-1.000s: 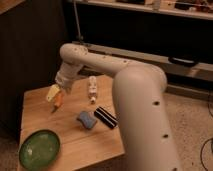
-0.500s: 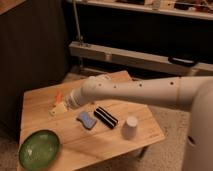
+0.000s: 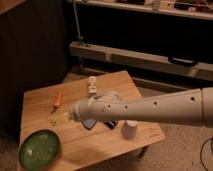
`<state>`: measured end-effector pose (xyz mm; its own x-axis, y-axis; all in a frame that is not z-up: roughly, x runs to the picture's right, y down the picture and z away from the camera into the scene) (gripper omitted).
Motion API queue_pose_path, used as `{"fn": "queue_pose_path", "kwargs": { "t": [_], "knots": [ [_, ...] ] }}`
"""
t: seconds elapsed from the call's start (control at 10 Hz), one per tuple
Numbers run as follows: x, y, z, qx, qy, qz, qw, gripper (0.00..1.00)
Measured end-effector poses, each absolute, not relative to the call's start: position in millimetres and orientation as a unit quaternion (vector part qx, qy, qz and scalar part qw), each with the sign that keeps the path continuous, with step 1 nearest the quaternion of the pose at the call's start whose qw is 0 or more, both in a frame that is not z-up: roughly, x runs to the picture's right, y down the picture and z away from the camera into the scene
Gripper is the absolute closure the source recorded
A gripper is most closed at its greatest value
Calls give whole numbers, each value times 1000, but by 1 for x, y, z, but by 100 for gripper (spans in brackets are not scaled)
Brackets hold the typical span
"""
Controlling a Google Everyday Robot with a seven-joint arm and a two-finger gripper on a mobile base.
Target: Place the pepper on the white sponge
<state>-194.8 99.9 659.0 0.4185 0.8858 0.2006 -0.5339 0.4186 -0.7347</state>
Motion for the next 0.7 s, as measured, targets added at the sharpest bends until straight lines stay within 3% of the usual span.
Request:
{"fn": "queue_pose_path", "kwargs": {
  "t": [0.4, 0.7],
  "knots": [
    [-255, 65, 684, -290, -243, 425, 823, 20],
    [-314, 31, 723, -276, -180, 418, 846, 20]
  ]
}}
